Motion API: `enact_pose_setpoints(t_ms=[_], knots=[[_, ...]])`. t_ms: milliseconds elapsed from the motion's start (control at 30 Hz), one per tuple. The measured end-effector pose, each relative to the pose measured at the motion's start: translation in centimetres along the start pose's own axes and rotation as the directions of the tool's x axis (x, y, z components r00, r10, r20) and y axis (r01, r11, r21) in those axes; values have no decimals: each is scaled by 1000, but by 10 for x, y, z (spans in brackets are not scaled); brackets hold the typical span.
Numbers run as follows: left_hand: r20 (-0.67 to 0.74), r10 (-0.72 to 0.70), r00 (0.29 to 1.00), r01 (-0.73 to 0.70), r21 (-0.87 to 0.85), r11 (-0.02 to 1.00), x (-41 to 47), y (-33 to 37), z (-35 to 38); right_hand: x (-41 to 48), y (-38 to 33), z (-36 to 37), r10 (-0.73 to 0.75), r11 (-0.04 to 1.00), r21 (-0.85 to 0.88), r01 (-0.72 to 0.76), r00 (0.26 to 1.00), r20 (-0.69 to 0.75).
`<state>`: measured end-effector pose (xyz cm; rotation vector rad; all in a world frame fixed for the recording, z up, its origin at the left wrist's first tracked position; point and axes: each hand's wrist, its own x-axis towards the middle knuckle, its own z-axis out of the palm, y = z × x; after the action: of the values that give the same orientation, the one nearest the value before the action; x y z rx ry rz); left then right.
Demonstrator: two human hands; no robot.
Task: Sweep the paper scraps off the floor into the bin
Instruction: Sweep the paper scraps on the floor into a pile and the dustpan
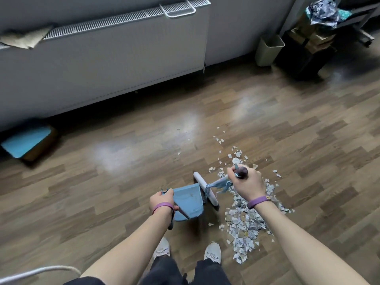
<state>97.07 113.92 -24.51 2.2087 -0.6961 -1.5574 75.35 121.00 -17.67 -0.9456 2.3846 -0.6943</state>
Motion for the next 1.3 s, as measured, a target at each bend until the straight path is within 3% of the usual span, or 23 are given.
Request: enact_pose_setpoints(t_ms=[267, 433, 667, 900, 1033, 1300], knots=[[-189, 12, 982, -9, 19, 1000, 65, 7, -153, -36, -127, 107, -195, 977, -54, 206, 967, 163], [-288, -10, 958, -5, -52, 999, 87, 4, -220, -59, -168, 162, -215, 972, -13, 233, 916, 339], [-152, -167, 974, 127, -239, 963, 106, -21, -246, -78, -163, 202, -152, 986, 127, 104, 866, 477], [-45, -280, 959, 249, -339, 907, 104, -32, -199, -53, -102, 187, -86, 996, 60, 64, 849, 521], [50, -296, 954, 288, -427, 857, 93, -9, -130, -6, -67, 149, -38, 999, 33, 25, 876, 480], [136, -294, 946, 324, -360, 875, 69, 64, 22, 106, -7, 57, -7, 995, 93, -31, 921, 389]])
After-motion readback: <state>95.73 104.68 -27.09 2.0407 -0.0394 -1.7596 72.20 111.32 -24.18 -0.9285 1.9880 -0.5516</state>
